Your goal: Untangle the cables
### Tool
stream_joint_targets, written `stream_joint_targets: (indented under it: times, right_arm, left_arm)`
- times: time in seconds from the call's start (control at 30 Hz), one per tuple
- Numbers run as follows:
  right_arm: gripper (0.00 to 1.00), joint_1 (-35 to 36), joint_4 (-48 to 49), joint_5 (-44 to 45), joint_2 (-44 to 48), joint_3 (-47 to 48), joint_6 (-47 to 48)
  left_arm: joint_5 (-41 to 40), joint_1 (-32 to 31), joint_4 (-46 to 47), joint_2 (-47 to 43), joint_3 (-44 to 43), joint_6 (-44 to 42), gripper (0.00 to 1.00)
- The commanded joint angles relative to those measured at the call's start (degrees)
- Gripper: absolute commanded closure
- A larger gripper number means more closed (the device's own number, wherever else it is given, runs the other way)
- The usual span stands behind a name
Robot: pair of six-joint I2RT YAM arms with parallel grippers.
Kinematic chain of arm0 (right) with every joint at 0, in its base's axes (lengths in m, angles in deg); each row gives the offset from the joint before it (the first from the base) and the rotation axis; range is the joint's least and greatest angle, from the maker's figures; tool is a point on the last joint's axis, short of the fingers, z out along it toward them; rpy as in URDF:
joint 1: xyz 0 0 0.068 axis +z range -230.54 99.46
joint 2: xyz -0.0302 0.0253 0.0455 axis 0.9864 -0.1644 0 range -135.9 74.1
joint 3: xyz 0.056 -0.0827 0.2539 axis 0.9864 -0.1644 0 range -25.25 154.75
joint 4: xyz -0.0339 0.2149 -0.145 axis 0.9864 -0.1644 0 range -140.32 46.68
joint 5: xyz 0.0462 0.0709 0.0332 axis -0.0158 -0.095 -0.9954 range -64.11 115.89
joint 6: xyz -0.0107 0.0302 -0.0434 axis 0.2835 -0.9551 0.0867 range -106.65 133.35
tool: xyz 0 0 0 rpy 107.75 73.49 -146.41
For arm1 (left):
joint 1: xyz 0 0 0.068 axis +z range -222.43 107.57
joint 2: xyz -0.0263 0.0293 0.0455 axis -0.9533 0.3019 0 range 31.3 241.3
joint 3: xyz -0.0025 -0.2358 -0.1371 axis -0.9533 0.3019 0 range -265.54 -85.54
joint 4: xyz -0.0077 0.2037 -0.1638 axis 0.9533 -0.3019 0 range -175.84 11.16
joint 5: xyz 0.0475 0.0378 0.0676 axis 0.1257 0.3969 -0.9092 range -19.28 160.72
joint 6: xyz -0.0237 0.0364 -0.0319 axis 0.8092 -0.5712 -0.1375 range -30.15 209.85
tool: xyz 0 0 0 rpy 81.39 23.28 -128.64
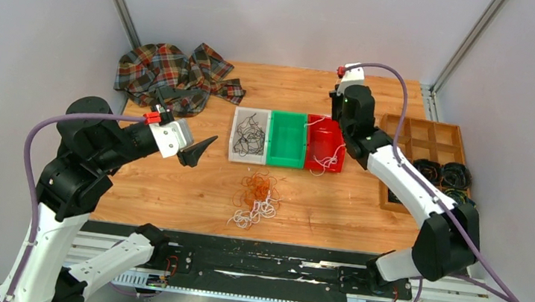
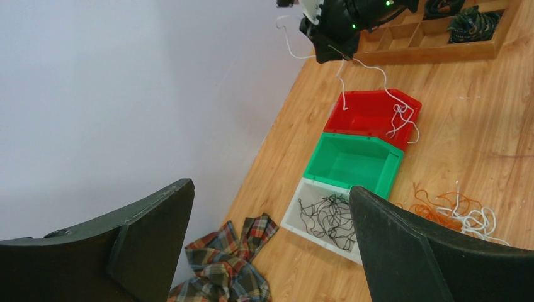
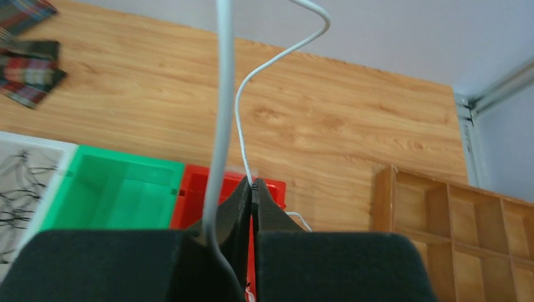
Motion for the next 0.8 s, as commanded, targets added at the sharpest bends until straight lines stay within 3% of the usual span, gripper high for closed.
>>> stream_joint_targets:
  times: [0.0, 0.53, 0.6, 0.67, 0.77]
  right_arm:
    - [1.0, -0.9, -1.0, 7.2, -4.0, -1.8, 3.3]
    - [0.99, -1.2, -9.6, 1.2, -17.7, 1.5, -1.6]
    - [0.9, -1.3, -11.6, 0.2, -18.2, 2.7, -2.7]
    - [0.72, -1.3, -12.6, -0.7, -18.0, 3.4, -3.5]
    - [0.61, -1.3, -13.2, -0.6, -16.6, 3.6, -4.0]
  left_arm:
    - [-0.4, -0.2, 0.5, -0.6, -1.0, 0.0, 0.02]
    - [-1.2, -0.3, -0.1, -0.8, -1.4, -0.4, 0.02]
    - [-1.2, -0.2, -0.2, -0.7, -1.5, -0.4, 0.02]
    - [-1.2, -0.2, -0.1, -0.7, -1.5, -0.3, 0.02]
    - [-1.0, -0.2, -0.2, -0.7, -1.5, -0.3, 0.02]
